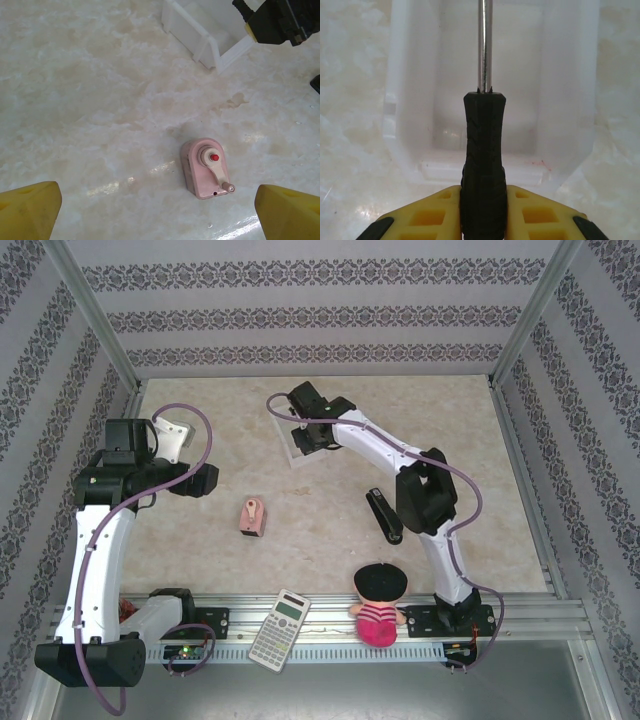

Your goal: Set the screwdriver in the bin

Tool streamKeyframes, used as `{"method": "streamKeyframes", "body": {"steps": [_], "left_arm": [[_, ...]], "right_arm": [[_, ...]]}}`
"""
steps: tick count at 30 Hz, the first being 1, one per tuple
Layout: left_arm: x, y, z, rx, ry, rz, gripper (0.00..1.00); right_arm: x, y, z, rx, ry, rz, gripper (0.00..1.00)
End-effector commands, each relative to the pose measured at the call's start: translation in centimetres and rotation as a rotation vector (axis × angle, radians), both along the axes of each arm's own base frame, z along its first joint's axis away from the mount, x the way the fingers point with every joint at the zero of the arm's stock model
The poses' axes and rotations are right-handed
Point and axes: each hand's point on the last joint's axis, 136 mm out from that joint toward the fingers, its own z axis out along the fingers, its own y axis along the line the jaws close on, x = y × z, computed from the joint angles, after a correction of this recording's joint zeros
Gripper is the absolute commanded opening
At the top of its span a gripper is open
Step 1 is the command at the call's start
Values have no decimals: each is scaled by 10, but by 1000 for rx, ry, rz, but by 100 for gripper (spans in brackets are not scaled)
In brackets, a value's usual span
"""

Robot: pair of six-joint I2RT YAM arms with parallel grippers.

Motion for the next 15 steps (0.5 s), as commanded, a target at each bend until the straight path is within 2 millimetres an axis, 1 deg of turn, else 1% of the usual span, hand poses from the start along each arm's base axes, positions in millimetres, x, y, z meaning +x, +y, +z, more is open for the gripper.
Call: {"method": "streamKeyframes", "body": {"steps": [1,7,15], "left_arm": [[-6,-5,0,5,8,-34,99],[-6,-5,-6,6,23,-32,99],[-7,-5,-6,-2,26,-28,99]], "right_arm": [[4,-5,-11,-65,-5,33,22],[16,-9,-22,-134,-41,63,22],[26,-4,-34,-158,-32,92,23]]}}
